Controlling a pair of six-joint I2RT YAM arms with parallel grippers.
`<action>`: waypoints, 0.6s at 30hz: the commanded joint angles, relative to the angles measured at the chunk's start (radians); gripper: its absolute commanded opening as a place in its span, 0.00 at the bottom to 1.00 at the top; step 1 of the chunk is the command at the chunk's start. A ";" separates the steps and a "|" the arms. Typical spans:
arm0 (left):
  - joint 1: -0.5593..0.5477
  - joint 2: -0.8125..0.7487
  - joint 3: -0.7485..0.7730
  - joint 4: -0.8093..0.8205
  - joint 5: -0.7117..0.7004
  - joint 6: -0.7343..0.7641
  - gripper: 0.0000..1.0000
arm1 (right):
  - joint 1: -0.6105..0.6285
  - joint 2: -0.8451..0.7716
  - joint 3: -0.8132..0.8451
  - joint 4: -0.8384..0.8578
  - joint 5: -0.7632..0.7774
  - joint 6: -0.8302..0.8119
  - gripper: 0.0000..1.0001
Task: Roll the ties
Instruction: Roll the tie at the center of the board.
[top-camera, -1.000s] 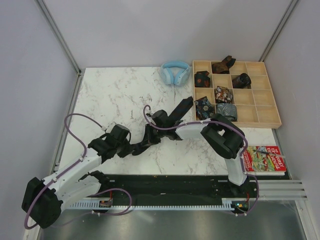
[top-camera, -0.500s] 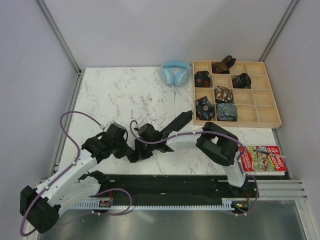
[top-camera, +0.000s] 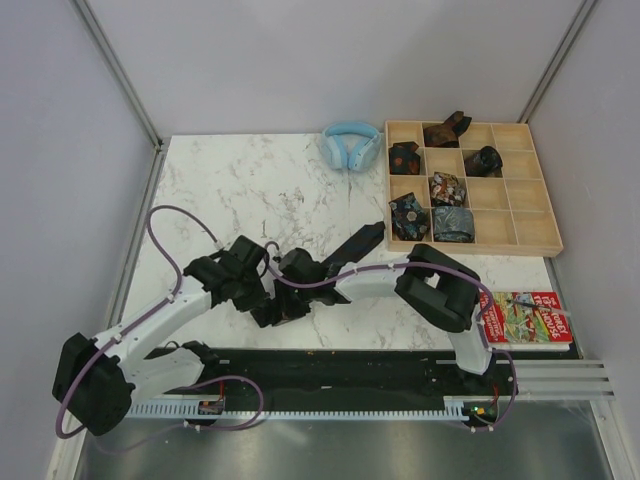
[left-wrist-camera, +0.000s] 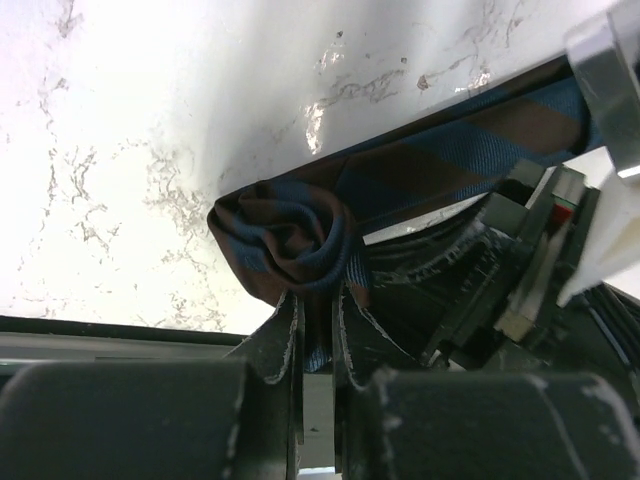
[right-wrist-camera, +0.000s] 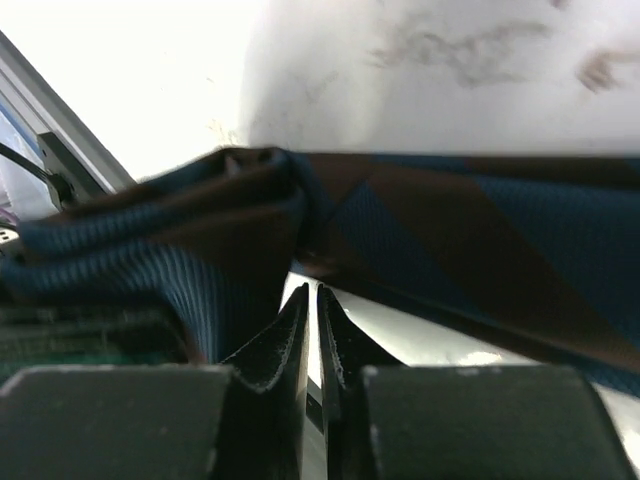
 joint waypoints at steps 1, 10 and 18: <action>0.000 0.053 0.049 -0.008 -0.052 0.067 0.02 | -0.032 -0.091 -0.060 -0.024 0.023 -0.030 0.14; -0.004 0.138 0.092 -0.005 -0.075 0.075 0.02 | -0.133 -0.266 -0.187 -0.136 0.059 -0.104 0.17; -0.020 0.230 0.144 0.016 -0.078 0.078 0.07 | -0.182 -0.335 -0.253 -0.156 0.063 -0.141 0.18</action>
